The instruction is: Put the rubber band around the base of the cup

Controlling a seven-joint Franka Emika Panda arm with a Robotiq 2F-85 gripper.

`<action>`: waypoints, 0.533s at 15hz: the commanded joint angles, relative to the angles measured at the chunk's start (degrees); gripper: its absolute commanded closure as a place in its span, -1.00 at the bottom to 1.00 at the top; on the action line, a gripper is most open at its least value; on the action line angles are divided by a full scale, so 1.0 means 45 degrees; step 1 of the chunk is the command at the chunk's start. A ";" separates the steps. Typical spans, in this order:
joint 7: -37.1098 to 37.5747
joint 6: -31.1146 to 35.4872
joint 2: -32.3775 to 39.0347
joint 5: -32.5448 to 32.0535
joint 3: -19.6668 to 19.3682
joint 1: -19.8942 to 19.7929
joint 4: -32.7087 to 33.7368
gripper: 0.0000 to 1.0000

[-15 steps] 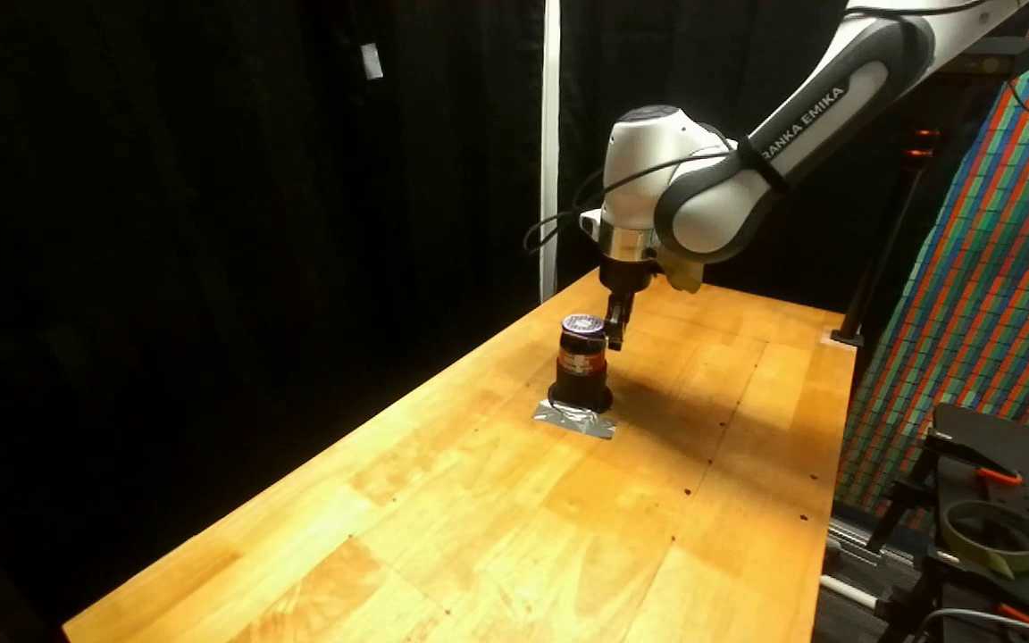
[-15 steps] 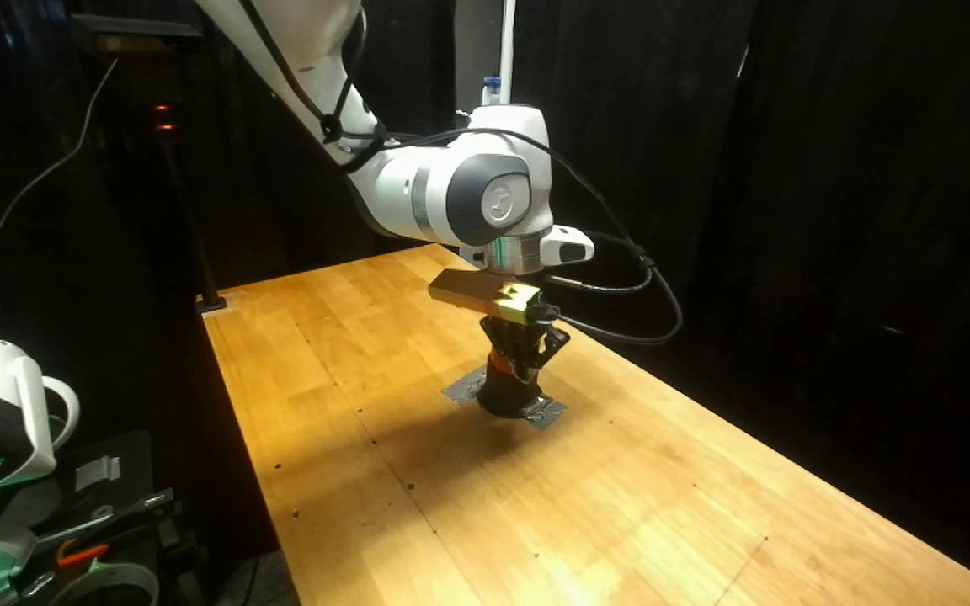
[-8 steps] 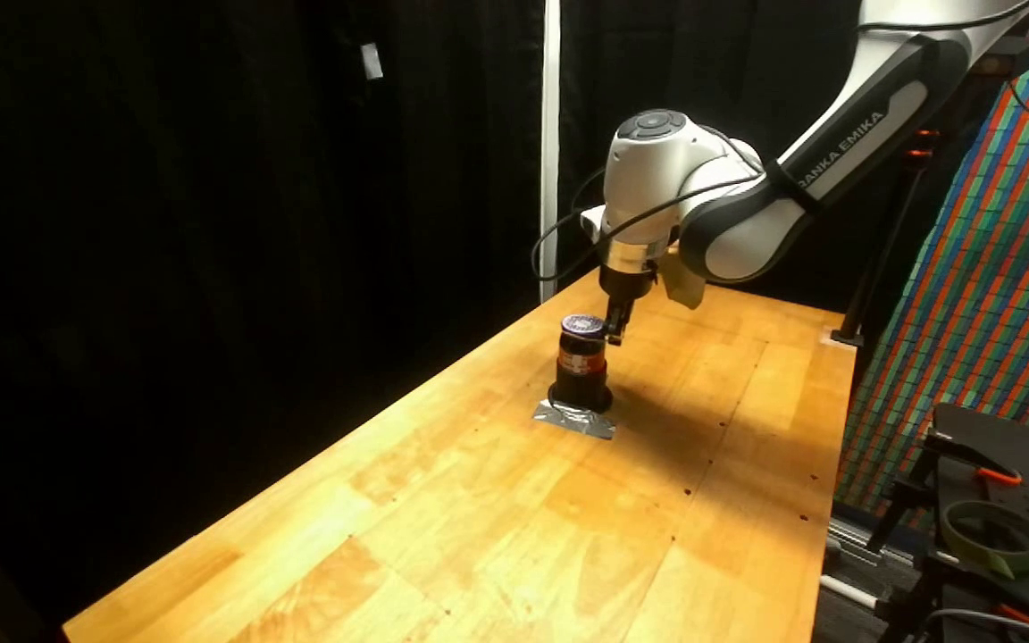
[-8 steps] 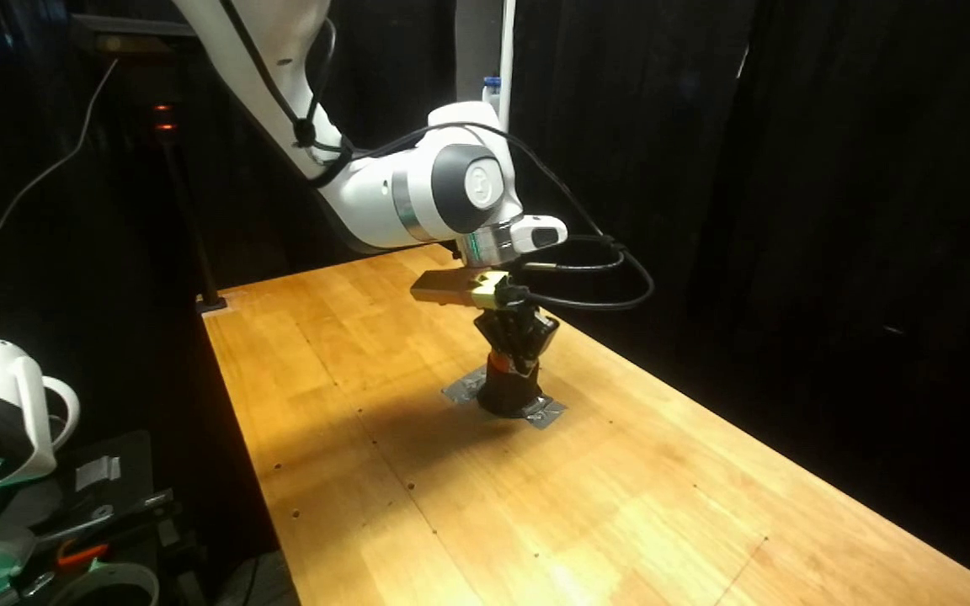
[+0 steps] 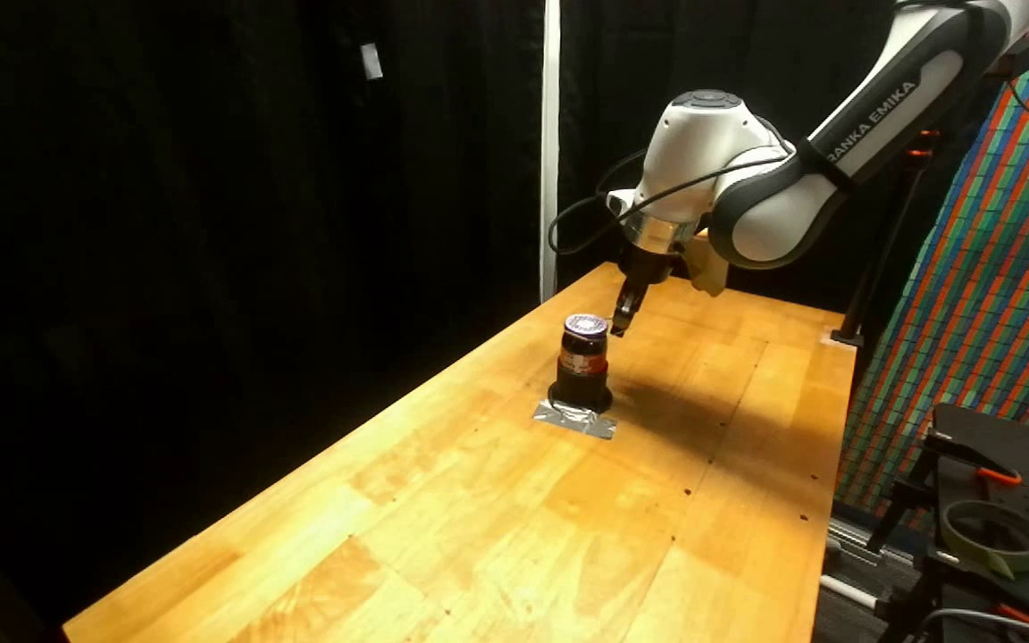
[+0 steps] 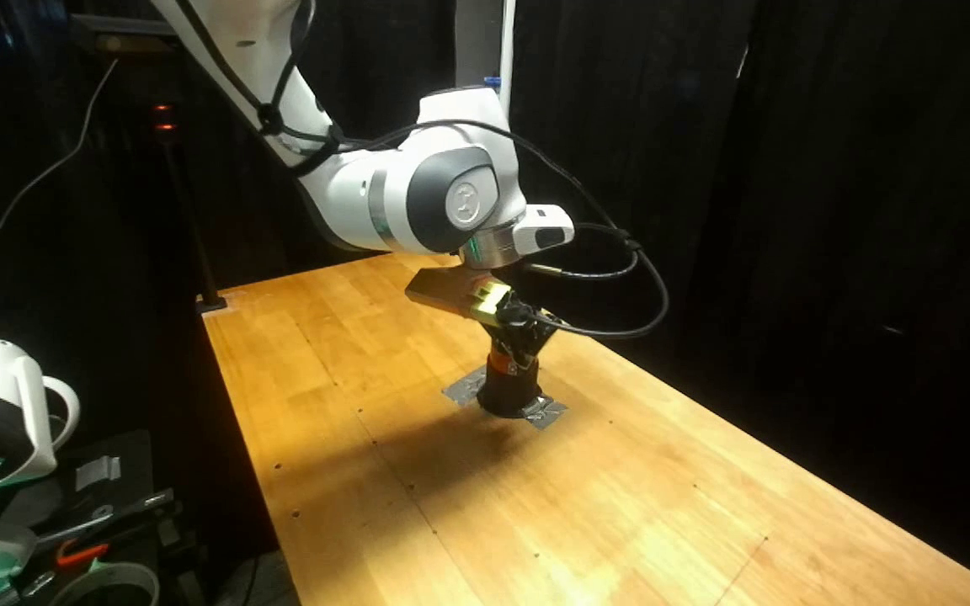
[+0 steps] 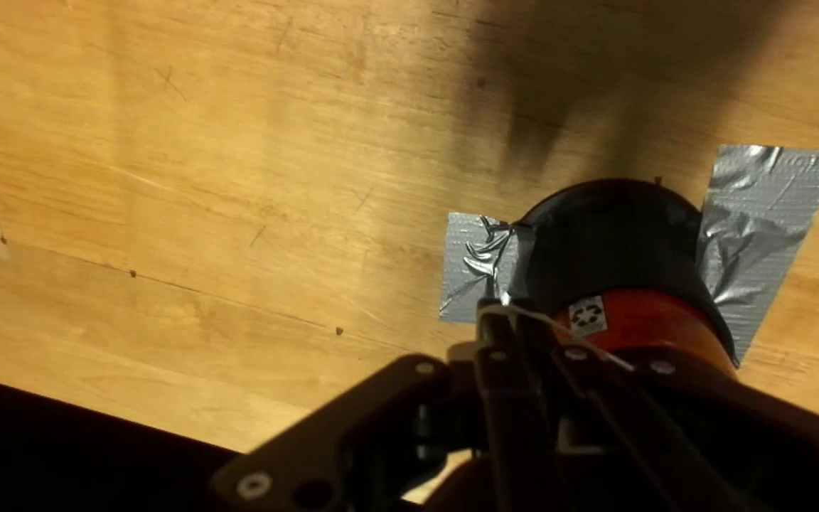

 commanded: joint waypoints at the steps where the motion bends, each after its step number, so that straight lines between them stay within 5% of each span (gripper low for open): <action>1: -0.2783 0.2229 -0.1080 0.1922 0.1446 -0.1691 -0.1918 0.83; 3: -0.4593 0.3156 -0.1190 0.3306 0.2790 -0.2924 -0.2531 0.81; 8: -0.8998 0.4325 -0.0555 0.6461 0.7846 -0.7311 -0.2968 0.81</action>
